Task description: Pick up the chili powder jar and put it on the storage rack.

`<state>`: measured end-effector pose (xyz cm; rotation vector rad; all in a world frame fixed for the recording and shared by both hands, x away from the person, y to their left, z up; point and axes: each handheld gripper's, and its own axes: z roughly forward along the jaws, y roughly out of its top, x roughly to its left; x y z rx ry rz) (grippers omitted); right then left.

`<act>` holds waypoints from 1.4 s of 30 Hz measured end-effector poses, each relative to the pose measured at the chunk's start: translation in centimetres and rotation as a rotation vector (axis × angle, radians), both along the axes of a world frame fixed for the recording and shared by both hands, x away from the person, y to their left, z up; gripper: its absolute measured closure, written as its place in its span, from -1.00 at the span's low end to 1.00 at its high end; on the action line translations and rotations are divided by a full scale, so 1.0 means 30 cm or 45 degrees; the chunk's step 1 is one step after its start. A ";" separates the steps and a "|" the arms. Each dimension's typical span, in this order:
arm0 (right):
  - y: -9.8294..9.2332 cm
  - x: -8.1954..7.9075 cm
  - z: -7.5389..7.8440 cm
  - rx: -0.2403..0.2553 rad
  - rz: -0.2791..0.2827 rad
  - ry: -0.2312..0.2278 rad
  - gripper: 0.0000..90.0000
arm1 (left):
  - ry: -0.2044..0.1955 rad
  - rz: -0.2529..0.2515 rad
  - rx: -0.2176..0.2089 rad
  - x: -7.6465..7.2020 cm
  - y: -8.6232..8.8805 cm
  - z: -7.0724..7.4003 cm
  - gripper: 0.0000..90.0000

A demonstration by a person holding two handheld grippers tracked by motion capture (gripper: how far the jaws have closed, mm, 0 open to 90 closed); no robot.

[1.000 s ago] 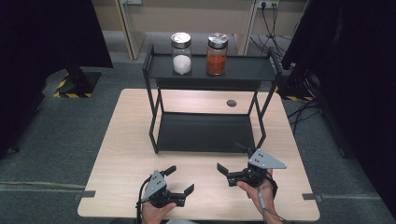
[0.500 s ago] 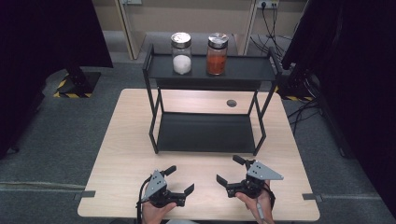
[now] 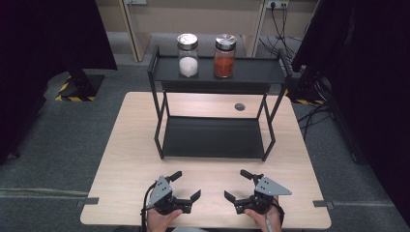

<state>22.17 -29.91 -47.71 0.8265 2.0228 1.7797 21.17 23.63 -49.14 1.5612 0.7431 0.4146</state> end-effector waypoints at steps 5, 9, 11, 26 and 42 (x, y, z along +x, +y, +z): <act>-0.003 -0.009 -0.012 -0.001 0.012 0.012 -0.99 | -0.005 0.000 0.000 -0.002 0.000 0.000 -0.99; -0.010 -0.014 -0.019 -0.004 0.002 0.014 -0.99 | -0.010 -0.003 0.003 -0.005 0.003 0.001 -0.99; -0.012 -0.014 -0.022 0.006 -0.002 0.015 -0.99 | -0.012 -0.003 0.000 -0.007 0.004 -0.001 -0.99; -0.021 -0.013 -0.025 0.010 -0.019 0.010 -0.99 | 0.016 0.003 -0.026 -0.002 0.012 -0.005 -0.99; -0.024 -0.008 -0.029 0.015 -0.018 0.024 -0.99 | 0.017 0.001 -0.026 -0.002 0.011 -0.005 -0.99</act>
